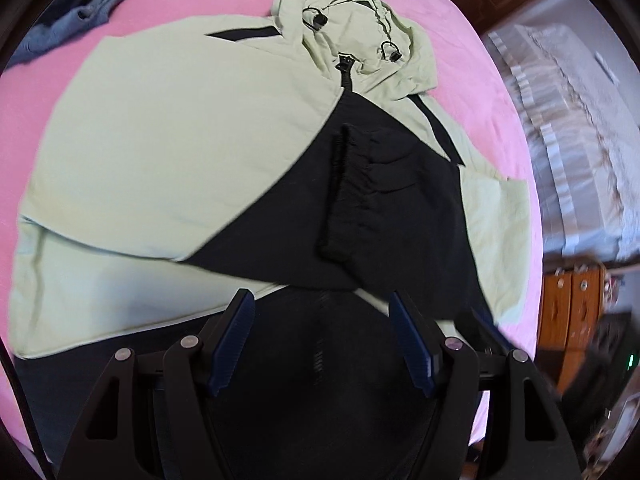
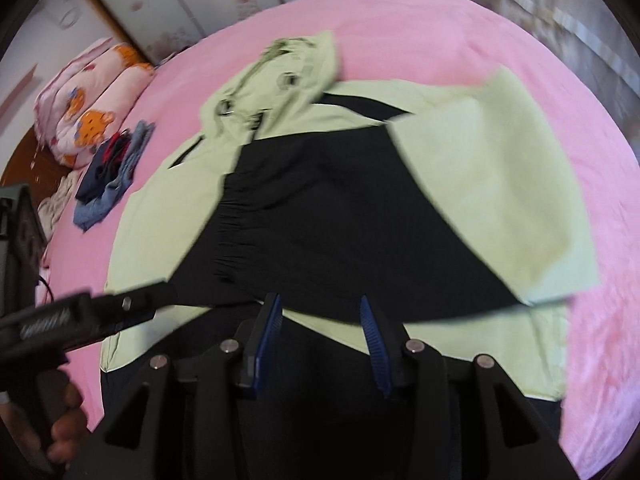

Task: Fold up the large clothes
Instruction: 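Lay the sleeve across the first sleeve and open the right tool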

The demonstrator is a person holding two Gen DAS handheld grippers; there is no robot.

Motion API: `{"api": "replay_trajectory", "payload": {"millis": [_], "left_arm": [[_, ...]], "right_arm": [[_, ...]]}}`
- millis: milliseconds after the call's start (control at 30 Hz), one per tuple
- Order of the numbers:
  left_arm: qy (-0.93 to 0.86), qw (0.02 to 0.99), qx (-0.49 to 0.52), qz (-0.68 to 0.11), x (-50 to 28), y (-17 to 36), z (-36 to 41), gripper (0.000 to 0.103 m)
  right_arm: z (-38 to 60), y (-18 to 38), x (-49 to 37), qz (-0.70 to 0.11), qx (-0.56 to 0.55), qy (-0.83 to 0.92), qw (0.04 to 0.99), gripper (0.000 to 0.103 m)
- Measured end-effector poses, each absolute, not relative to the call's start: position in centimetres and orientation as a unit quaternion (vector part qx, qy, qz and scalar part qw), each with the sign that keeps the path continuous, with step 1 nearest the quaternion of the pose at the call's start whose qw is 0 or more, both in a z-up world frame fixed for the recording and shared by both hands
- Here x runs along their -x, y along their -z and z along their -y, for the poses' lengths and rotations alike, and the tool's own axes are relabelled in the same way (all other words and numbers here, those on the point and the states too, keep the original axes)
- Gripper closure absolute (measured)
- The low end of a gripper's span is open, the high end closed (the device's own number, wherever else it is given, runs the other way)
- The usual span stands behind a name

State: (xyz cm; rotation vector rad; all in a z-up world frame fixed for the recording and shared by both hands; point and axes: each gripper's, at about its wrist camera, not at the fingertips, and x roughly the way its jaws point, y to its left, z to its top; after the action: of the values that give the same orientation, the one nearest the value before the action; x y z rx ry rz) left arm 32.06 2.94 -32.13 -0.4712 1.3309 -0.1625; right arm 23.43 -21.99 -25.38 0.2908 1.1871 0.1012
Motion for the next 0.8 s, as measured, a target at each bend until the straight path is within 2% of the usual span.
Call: {"api": "replay_trajectory", "payload": {"millis": [267, 333, 500, 600, 733, 800], "left_arm": [[0.018, 0.764, 0.262, -0.59, -33.3, 34.3, 0.0, 0.035], [0.001, 0.767, 0.261, -0.587, -33.7, 34.9, 0.9, 0.038], [-0.044, 0.764, 0.263, -0.588, -34.3, 36.2, 1.5, 0.058], [-0.067, 0.768, 0.254, -0.584, -34.6, 36.6, 2.4, 0.063], [-0.075, 0.776, 0.229, -0.583, -35.2, 36.5, 3.9, 0.09], [-0.079, 0.782, 0.229, -0.574, -35.4, 36.0, 4.4, 0.092]], "right_arm": [[29.8, 26.3, -21.9, -0.582, -0.151, -0.034, 0.799, 0.062], [31.1, 26.4, -21.7, -0.587, -0.153, -0.034, 0.795, 0.062], [34.1, 26.4, -21.0, -0.591, -0.14, -0.037, 0.794, 0.062], [35.5, 27.0, -20.8, -0.601, -0.123, -0.035, 0.789, 0.062], [37.0, 27.8, -20.7, -0.606, -0.123, -0.029, 0.785, 0.062], [37.6, 28.1, -20.8, -0.609, -0.123, -0.025, 0.783, 0.062]]}}
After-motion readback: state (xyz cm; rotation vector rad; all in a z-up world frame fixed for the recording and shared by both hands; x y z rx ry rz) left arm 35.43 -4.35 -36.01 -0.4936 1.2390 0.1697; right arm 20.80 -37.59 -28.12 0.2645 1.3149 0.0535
